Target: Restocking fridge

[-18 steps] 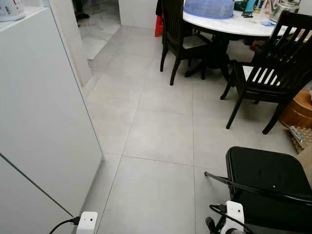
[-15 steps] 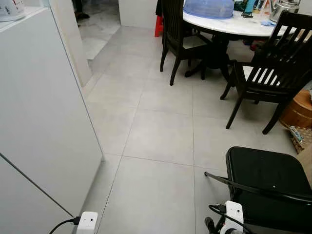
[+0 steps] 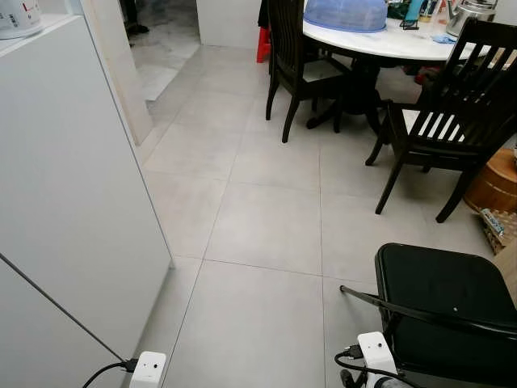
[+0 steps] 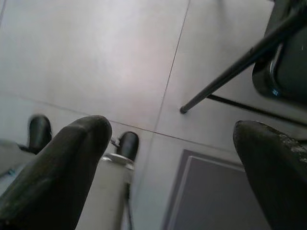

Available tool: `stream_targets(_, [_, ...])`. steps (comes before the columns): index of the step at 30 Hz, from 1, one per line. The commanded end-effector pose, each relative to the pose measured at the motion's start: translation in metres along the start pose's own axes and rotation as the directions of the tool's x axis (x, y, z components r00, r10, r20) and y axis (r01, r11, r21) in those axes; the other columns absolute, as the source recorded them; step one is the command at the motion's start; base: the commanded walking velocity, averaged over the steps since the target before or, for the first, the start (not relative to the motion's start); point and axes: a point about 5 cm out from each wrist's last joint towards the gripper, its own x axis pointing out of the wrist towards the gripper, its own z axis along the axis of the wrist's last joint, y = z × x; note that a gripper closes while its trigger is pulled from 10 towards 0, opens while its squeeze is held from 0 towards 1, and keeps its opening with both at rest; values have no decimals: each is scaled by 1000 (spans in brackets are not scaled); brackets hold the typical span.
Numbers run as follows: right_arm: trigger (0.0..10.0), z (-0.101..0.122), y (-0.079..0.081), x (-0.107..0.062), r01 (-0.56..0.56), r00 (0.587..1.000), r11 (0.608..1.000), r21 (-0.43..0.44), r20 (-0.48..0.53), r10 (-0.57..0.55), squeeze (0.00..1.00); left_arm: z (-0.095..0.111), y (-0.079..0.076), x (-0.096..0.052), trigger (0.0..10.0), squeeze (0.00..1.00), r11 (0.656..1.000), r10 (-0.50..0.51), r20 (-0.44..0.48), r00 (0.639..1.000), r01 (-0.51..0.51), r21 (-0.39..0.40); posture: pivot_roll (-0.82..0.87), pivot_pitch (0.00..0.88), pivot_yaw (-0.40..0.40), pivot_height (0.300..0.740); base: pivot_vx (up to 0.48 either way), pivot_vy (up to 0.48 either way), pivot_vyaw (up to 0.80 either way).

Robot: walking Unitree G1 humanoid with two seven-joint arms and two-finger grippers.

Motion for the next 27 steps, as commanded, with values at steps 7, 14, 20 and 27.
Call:
stream_targets(7, [10000,-6,2,0,19,1000,985,174,3,-20,0,-6,0,-1,10000,0,1000,3,-14,1000,-3,-5,61,0,-26,740,0,0,0])
stream_targets(14, [10000,-4,2,0,17,1000,980,198,21,-21,0,-4,1,0,10000,0,1000,8,-10,1000,-8,-22,64,0,-32,740,0,0,0])
stream_targets(20, [10000,-3,2,0,19,1000,978,206,13,-23,0,-5,1,-1,10000,0,999,15,-18,1000,-16,-29,72,0,-37,740,0,0,0])
stream_targets(27, [10000,-2,2,0,4,1000,984,181,15,-7,0,-5,1,0,10000,0,999,15,-17,1000,-16,-46,75,0,-39,740,0,0,0])
